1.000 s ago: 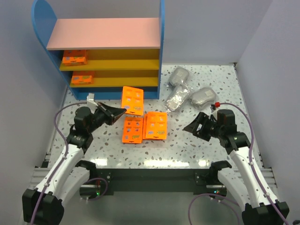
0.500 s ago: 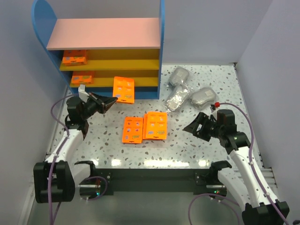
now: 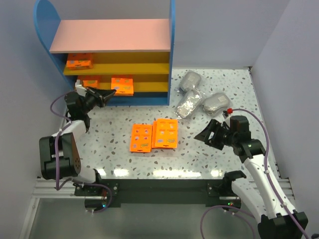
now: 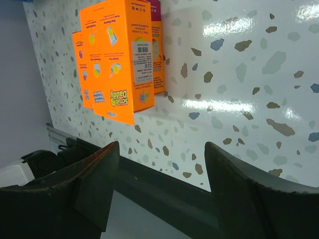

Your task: Place and organize the cleaning sponges onto the shelf

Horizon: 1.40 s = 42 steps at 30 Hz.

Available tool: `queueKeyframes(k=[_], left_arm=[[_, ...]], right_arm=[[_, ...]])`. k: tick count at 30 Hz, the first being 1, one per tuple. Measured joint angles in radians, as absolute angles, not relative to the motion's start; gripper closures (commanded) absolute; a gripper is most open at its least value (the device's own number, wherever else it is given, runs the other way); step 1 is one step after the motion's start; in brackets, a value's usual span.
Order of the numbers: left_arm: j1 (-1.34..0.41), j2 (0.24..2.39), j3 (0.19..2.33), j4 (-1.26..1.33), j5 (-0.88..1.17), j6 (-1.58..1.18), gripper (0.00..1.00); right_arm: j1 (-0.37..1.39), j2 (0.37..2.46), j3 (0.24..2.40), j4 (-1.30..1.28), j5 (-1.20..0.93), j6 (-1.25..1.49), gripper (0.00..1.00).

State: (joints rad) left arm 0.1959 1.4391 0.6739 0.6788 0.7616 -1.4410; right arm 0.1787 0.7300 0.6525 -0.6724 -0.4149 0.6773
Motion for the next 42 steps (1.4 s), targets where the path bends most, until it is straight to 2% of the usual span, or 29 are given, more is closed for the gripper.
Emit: queueKeyframes(k=[11, 25, 27, 28, 30, 35, 37, 42], left_arm=[[0.215, 1.631, 0.792, 0.715, 0.763, -1.457, 1.0], [0.218, 1.687, 0.862, 0.655, 0.75, -1.445, 0.99], [0.221, 1.686, 0.862, 0.644, 0.748, -1.43, 0.95], [0.222, 1.686, 0.862, 0.64, 0.746, -1.426, 0.89], [0.224, 1.682, 0.862, 0.631, 0.74, -1.419, 0.82], [0.235, 1.665, 0.862, 0.595, 0.725, -1.408, 0.58], [0.24, 1.657, 0.862, 0.58, 0.72, -1.404, 0.52], [0.247, 1.621, 0.852, 0.548, 0.711, -1.402, 0.46]], right_arm=[[0.183, 0.74, 0.653, -0.672, -0.415, 0.677, 0.28], [0.183, 0.74, 0.653, -0.672, -0.414, 0.677, 0.27], [0.183, 0.74, 0.653, -0.672, -0.414, 0.677, 0.27], [0.183, 0.741, 0.653, -0.672, -0.414, 0.677, 0.27], [0.183, 0.745, 0.653, -0.671, -0.414, 0.677, 0.27], [0.183, 0.752, 0.653, -0.67, -0.414, 0.677, 0.27], [0.183, 0.752, 0.653, -0.67, -0.414, 0.678, 0.27], [0.183, 0.752, 0.653, -0.67, -0.414, 0.677, 0.27]])
